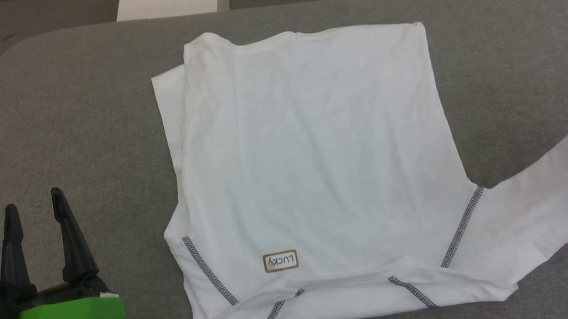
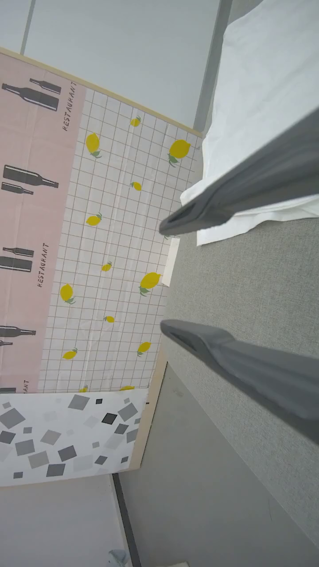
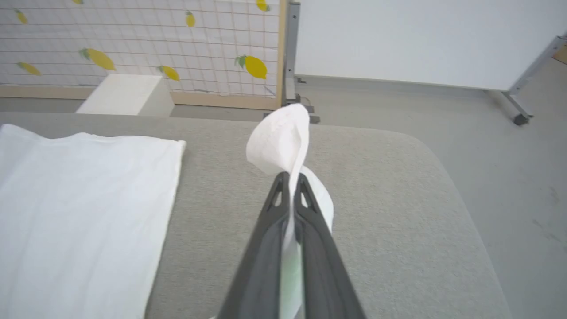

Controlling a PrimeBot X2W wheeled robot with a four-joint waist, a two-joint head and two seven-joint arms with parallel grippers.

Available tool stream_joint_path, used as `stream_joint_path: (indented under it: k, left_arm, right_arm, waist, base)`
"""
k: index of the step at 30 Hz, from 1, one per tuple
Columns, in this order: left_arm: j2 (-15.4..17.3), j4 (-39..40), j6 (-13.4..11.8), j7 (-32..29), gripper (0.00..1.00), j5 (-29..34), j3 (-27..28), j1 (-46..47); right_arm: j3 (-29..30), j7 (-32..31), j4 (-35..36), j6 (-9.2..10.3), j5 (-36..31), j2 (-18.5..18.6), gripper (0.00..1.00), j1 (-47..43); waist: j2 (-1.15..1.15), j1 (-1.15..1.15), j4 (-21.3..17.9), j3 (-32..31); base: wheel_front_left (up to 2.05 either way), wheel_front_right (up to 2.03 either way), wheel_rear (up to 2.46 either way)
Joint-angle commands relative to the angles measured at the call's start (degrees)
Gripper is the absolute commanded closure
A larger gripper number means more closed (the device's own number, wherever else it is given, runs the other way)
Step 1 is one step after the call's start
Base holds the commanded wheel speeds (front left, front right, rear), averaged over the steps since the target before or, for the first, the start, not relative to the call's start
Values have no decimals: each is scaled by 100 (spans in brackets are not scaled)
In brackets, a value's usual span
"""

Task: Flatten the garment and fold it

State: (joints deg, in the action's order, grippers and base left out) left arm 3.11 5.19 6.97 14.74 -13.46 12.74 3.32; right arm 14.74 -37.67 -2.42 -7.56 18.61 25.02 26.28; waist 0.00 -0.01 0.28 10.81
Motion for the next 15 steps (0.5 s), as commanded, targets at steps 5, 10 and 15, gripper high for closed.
stream_joint_path:
  k: [5, 10, 15]
  left_arm:
    - [-22, 9, -54, 26, 0, -74, -53, -126]
    - [-23, 15, -66, 26, 0, -113, -97, -135]
    - [-23, -26, -75, 26, 0, -164, -178, -83]
  right_arm:
    - [-1104, -232, 824, 8, 175, -610, 100, -178]
    - [-2126, -195, 960, 8, 324, -1153, 100, -141]
    - [-3013, 31, 446, 8, 471, -1725, 100, 126]
  waist:
    - [0, 1, 2, -171]
    - [0, 1, 111, -118]
    - [0, 1, 283, 2]
  base:
    - [0, 0, 0]
    - [0, 0, 0]
    - [0, 0, 0]
